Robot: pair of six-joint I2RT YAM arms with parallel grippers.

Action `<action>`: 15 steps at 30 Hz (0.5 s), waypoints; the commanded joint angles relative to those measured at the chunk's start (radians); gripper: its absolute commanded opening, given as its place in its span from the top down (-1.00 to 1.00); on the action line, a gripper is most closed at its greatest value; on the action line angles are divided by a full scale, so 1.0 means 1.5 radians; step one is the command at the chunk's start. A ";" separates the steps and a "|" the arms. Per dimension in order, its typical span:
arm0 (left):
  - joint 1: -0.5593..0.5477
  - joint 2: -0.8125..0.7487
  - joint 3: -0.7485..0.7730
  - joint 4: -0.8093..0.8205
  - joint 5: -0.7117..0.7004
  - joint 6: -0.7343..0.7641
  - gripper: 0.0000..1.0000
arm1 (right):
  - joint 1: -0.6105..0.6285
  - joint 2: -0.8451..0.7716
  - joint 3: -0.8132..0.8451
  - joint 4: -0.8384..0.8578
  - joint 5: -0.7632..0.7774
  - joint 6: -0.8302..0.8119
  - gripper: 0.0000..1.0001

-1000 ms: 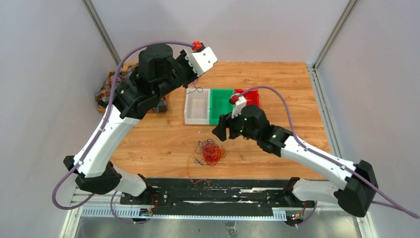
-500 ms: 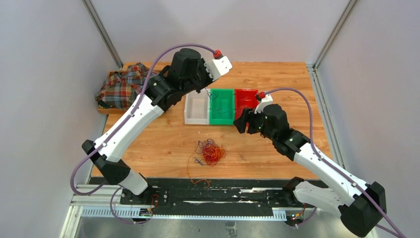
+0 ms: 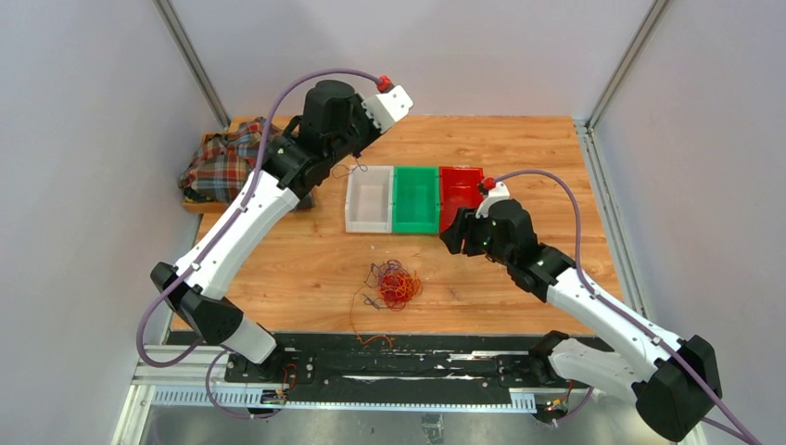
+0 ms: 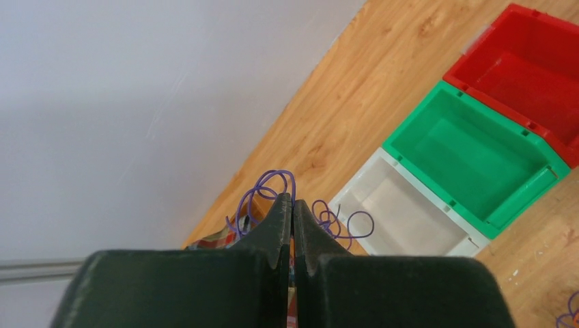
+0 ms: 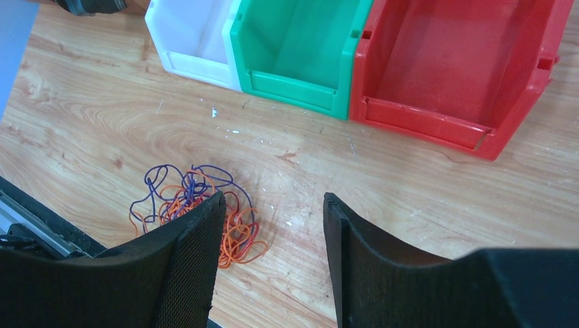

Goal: Untangle the cables

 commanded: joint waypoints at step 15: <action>0.016 0.007 -0.114 0.059 0.020 -0.009 0.99 | -0.012 -0.014 -0.025 0.011 -0.002 0.032 -0.03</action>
